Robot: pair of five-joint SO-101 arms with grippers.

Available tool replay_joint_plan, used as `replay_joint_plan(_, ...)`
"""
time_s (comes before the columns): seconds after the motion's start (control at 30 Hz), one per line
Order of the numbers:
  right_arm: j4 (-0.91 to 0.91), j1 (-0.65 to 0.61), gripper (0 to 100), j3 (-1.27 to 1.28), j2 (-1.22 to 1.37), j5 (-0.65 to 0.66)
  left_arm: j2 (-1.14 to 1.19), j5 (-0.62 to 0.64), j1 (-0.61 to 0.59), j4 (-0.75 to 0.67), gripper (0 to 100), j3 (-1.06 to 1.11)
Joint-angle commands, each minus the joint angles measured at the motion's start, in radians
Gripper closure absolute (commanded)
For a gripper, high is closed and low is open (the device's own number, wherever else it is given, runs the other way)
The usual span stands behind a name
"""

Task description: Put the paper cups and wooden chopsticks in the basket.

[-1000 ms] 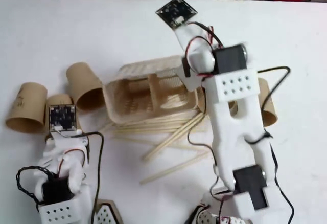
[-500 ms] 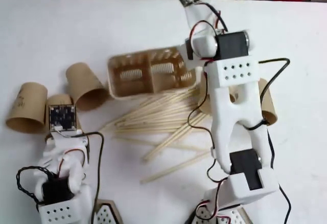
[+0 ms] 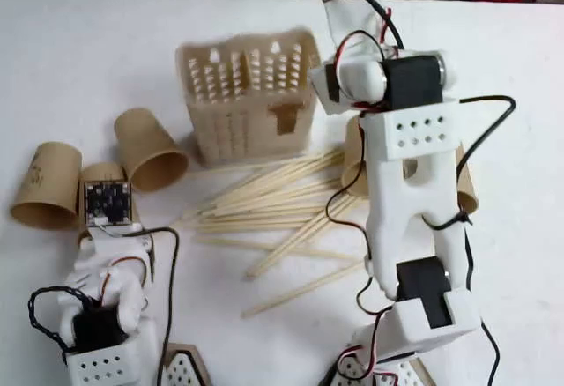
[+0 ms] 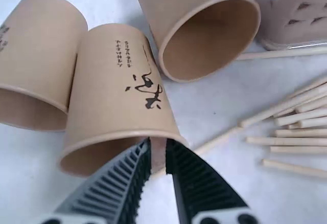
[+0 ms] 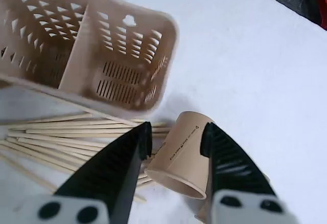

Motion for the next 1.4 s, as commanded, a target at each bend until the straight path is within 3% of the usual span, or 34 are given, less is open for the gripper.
replay_joint_plan(0.0, 0.021, 0.051, 83.2, -0.057, -0.048, 0.003, -0.008, -0.009, -0.001, -0.021, 92, -0.005)
replay_joint_plan(0.17, 0.022, 0.102, 83.2, 0.043, -0.168, 0.124, -0.008, -0.009, -0.001, -0.021, 92, -0.005)
replay_joint_plan(0.47, 0.021, 0.119, 83.0, 0.445, -0.489, 0.324, -0.008, -0.009, -0.001, -0.021, 92, -0.005)
replay_joint_plan(0.67, 0.016, 0.13, 83.0, 0.724, -0.588, 0.585, -0.008, -0.009, -0.002, -0.021, 92, -0.005)
replay_joint_plan(0.87, -0.13, 0.266, 82.9, 0.965, -0.602, 0.801, -0.008, -0.009, -0.002, -0.021, 92, -0.005)
replay_joint_plan(1.37, -0.676, 0.237, 75.5, 1.35, -0.593, 0.824, -0.008, -0.009, -0.002, -0.052, 92, 0.011)
